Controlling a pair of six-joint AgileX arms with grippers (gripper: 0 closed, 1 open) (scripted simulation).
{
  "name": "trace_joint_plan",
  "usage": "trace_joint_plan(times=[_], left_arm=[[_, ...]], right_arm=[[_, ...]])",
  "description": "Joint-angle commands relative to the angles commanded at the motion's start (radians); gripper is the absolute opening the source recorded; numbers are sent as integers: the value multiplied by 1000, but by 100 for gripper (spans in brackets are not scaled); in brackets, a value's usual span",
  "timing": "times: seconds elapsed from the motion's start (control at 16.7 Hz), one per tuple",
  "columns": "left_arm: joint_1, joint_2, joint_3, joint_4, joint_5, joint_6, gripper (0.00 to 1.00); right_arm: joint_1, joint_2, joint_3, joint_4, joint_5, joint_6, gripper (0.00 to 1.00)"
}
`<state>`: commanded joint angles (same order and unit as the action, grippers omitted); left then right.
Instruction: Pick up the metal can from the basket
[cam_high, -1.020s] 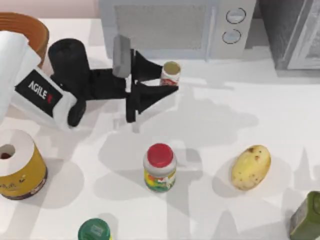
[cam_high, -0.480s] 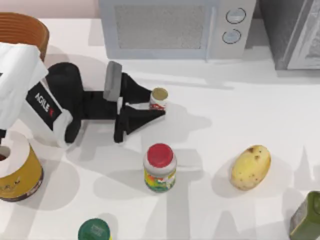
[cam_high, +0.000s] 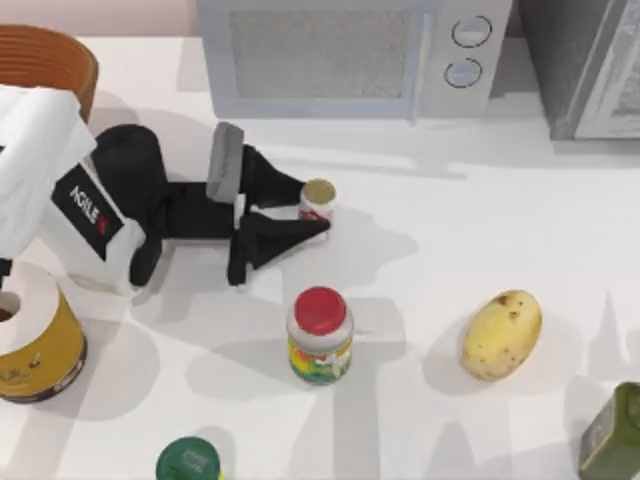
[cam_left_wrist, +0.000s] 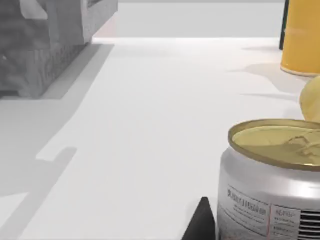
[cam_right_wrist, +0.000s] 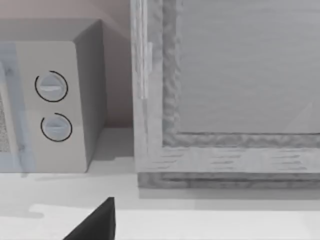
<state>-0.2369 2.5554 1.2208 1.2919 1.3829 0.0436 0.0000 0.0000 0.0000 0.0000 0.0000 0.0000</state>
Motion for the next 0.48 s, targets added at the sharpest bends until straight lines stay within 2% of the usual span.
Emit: trace_joint_plan(times=[0.36, 0.48], left_arm=[[0, 0, 0, 0, 0, 0, 98], [0, 0, 0, 0, 0, 0, 100]], right_arm=[[0, 0, 0, 0, 0, 0, 100], [0, 0, 0, 0, 0, 0, 100]])
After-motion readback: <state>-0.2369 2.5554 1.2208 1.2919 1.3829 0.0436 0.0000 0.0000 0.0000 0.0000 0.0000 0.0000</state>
